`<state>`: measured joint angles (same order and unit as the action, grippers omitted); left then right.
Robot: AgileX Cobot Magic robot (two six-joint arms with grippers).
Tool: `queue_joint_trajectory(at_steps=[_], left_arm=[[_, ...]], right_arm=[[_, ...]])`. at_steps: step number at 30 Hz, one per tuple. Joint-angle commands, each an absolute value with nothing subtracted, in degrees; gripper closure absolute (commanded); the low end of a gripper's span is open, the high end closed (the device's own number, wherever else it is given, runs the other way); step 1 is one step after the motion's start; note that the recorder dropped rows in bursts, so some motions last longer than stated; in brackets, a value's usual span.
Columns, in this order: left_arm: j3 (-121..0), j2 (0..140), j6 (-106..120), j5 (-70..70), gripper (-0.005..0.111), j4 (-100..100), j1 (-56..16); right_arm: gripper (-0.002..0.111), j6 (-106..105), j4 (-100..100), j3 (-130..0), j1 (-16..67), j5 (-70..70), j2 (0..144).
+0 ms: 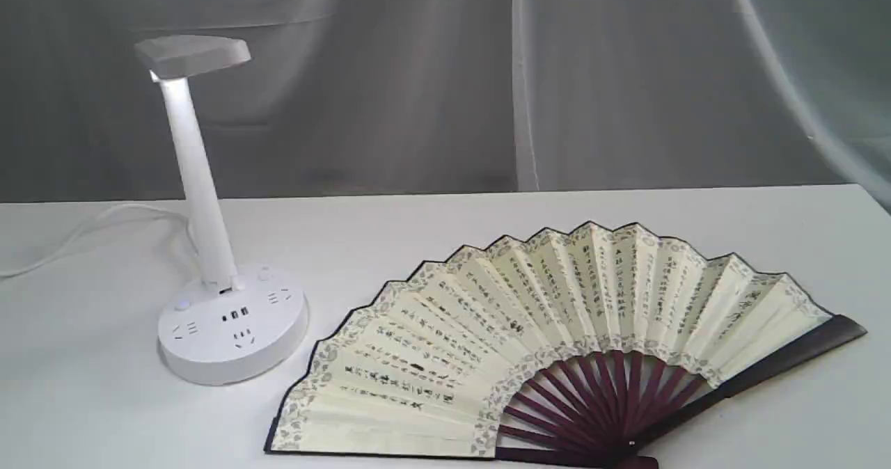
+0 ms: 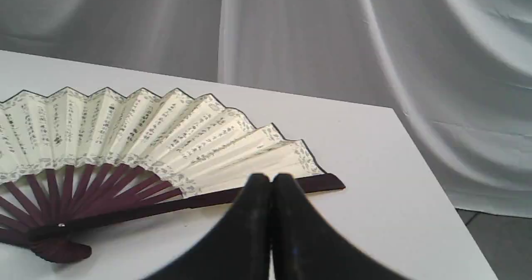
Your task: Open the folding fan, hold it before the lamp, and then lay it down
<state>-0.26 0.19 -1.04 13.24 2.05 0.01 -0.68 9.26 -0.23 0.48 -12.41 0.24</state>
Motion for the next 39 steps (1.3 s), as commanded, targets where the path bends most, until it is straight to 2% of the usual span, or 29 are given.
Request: queue_joint_trajectory(at_steps=[1,8,39], left_arm=[[0.0,0.0,-1.4,12.9,0.107,1.9,-0.3],[0.0,0.0,-1.8,12.7,0.107,1.1,-0.3],[0.0,0.0,-1.3,12.3,0.107,-2.7,-0.3]], right_arm=[[0.108,-0.8,9.2,0.0,0.6,-12.6,0.0],[0.108,0.0,3.3,0.0,0.6,-12.5,0.0],[0.108,0.0,3.6,0.0,0.6,-12.3,0.0]])
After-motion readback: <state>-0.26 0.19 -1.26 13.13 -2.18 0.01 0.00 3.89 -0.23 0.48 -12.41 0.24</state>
